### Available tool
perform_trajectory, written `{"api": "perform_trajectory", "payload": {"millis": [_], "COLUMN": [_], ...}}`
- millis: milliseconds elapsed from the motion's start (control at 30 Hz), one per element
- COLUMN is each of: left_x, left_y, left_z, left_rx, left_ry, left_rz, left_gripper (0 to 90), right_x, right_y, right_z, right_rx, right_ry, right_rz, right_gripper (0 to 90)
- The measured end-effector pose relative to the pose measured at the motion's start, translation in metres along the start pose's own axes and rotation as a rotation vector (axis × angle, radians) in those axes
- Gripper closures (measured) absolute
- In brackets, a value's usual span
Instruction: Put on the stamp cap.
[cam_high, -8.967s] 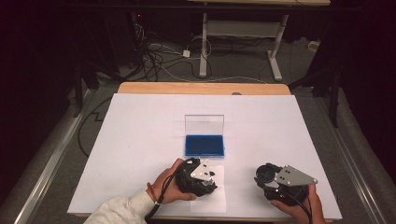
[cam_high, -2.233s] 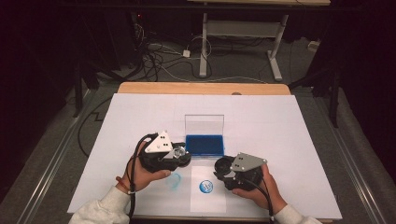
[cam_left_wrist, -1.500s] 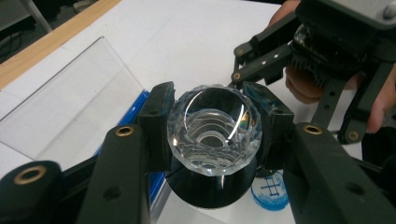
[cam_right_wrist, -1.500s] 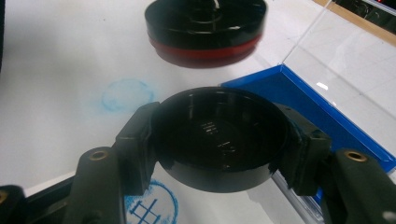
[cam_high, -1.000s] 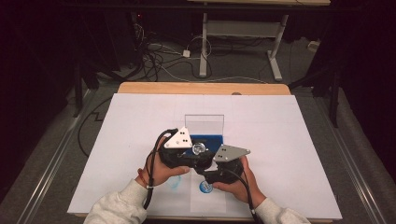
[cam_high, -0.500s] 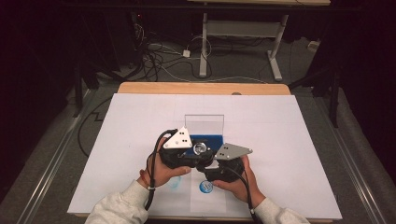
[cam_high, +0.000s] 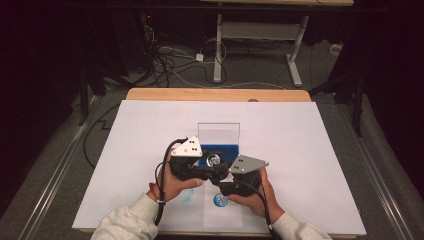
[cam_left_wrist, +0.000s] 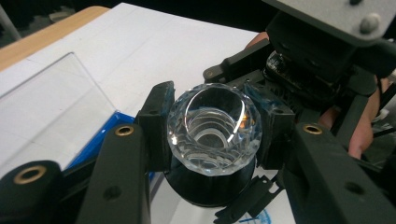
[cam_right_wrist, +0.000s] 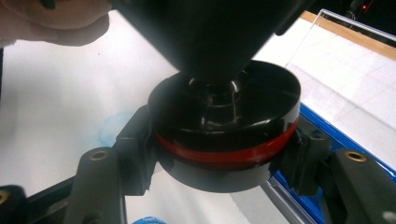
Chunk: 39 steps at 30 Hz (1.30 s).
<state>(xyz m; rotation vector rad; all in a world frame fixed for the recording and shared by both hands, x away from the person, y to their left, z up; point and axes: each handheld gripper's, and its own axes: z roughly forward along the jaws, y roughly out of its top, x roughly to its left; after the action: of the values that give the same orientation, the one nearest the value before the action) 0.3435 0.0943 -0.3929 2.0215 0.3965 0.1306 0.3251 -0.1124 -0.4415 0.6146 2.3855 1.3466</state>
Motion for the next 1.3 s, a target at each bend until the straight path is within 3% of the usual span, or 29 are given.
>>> {"api": "perform_trajectory", "payload": {"millis": [100,467,900,1300], "left_x": [0.0010,0.0014,0.0017,0.0032], "left_y": [-0.0011,-0.0039,-0.0082,-0.0091], "left_z": [0.0008,0.0013,0.0060,0.0061], "left_rx": [-0.003,-0.027,-0.026,-0.036], "left_ry": [-0.013,-0.028,-0.053,-0.066], "left_rz": [-0.009,-0.034,-0.054,-0.073], "left_gripper": [54.7,54.7,54.7,54.7], "right_x": [0.0043,0.0042,0.0053,0.0040], "right_y": [0.0010,0.0013,0.0001,-0.0008], "right_z": [0.0003,-0.0025,-0.0023,-0.0028], "right_rx": [0.008,0.007,0.044,0.036], "right_ry": [-0.009,-0.022,-0.019,-0.007], "right_rz": [-0.030,-0.042,-0.078,-0.068], "right_gripper": [38.4,38.5,38.6,38.5]}}
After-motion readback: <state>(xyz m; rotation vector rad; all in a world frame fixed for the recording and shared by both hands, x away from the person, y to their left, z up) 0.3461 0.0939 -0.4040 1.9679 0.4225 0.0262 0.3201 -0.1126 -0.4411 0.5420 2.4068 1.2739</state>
